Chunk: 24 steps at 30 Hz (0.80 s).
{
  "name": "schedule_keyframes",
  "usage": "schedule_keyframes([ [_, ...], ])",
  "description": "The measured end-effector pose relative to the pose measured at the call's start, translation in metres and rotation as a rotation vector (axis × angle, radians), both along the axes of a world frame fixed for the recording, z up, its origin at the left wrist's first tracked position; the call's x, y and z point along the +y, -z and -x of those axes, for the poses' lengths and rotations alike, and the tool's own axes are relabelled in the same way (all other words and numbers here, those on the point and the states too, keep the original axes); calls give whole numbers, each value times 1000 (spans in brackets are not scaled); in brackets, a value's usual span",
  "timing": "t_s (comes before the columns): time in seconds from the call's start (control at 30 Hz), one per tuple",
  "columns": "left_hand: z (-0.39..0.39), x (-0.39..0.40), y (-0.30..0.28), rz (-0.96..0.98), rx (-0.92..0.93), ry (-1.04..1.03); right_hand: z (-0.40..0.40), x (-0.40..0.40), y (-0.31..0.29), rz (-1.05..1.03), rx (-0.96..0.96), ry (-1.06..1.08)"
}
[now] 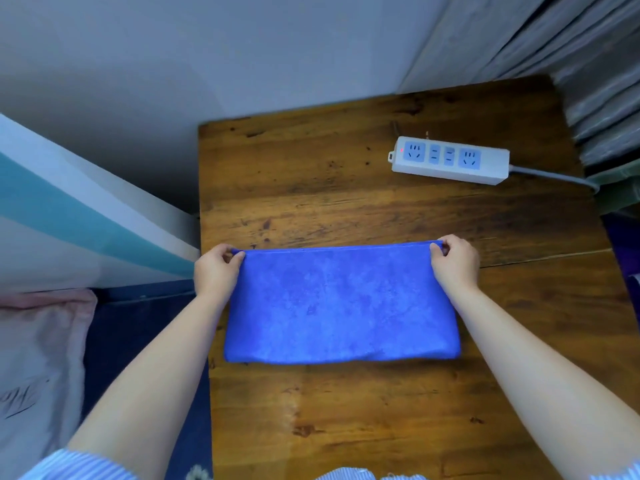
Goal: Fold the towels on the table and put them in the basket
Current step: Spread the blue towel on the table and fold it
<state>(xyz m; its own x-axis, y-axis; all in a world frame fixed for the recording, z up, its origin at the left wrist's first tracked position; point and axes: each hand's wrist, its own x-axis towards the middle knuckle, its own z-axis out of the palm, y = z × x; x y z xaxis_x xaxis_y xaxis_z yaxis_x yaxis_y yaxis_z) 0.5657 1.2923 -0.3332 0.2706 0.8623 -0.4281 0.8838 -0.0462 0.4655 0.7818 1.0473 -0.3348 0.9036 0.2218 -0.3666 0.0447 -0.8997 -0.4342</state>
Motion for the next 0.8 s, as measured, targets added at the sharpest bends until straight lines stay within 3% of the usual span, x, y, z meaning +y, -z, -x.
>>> schedule_keyframes([
  [0.13, 7, -4, -7, -139, 156, 114, 16, 3, -12, 108, -108, -67],
  [0.27, 12, -39, -1, -419, 99, 551, 58, 15, -12, 131, -310, -519],
  [0.37, -6, -76, 7, -343, 99, 717, 89, 40, -4, 285, -199, -800],
  [0.5, -23, -92, 20, -147, 225, 629, 98, 60, 9, 348, -101, -902],
  [0.63, -11, -84, 31, -194, 238, 589, 73, 47, 17, 307, -83, -887],
  [0.8, 21, -76, 29, -192, 272, 483, 52, -5, 17, 347, -107, -697],
])
